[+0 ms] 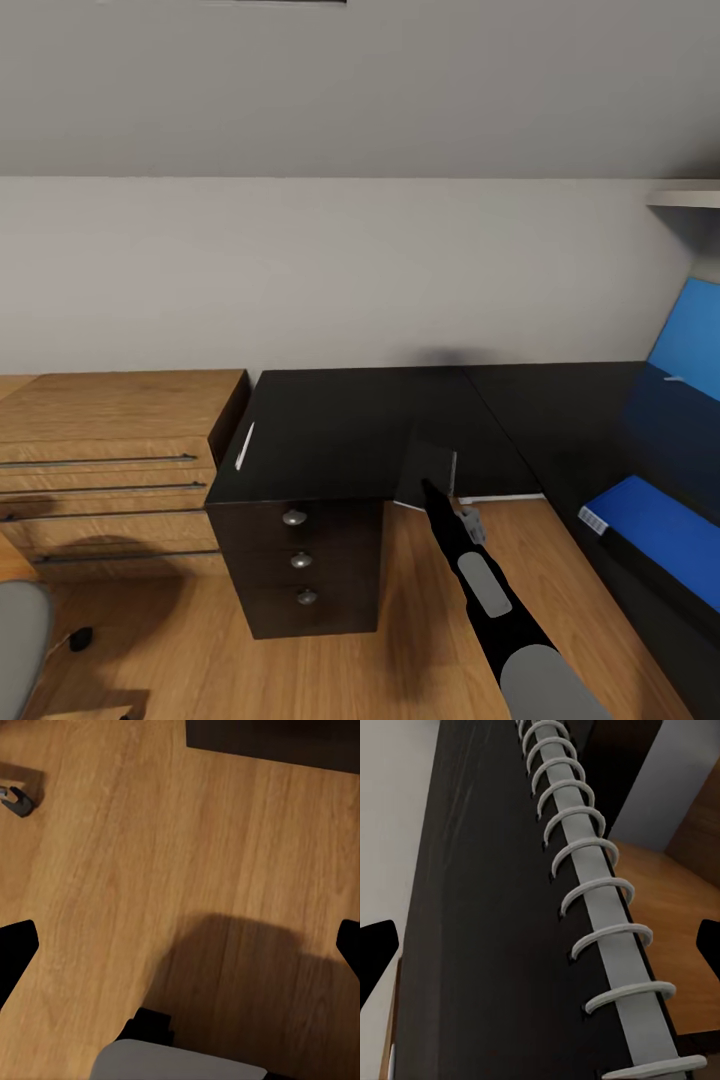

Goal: In the bedroom, organize the workspace by keeping the computer under the desk, ensuring the monitor is on the desk, placing the keyboard on the desk next to the monitor, placing the mouse on the desk next to the keyboard, moving the folder from the swivel chair onto the desk next to the mouse, stacking the notebook on top of the folder with the pen on top of the notebook, and positioning the swivel chair next to the desk.

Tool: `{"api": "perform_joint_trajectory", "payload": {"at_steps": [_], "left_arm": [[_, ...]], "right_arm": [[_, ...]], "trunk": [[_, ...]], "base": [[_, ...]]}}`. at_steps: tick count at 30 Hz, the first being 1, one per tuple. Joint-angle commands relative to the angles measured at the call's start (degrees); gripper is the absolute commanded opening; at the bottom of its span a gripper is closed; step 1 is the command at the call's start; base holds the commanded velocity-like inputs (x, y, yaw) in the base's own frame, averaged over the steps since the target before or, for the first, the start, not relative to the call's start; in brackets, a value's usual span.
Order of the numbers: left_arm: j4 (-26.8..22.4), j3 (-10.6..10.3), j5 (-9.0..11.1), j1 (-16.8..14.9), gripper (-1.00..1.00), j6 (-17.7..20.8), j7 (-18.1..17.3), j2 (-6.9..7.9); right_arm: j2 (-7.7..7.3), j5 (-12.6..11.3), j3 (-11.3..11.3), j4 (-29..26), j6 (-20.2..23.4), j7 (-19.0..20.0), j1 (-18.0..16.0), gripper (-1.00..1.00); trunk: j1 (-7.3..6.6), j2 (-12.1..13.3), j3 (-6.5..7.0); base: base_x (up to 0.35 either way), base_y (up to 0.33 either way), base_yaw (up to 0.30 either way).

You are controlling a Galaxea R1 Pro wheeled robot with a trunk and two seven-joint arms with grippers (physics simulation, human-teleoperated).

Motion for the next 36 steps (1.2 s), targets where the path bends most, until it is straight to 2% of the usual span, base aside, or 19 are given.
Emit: {"api": "perform_joint_trajectory", "payload": {"at_steps": [1,36], "left_arm": [[-0.09,-0.25,0.60,-0.05,1.00,-0.44,0.24,0.07],[0.00,-0.25,0.67,-0.03,1.00,-0.44,0.23,-0.02]], "right_arm": [[0.05,-0.60,-0.20,0.05,0.04,0.36,-0.03,1.00],[0.05,-0.60,-0.20,0.05,-0.03,0.32,-0.03,1.00]], "trunk": [[0.00,-0.02,-0.04],[0.00,-0.02,-0.04]], "base": [[0.019,0.000,0.000],[-0.015,0.000,0.000]]}}
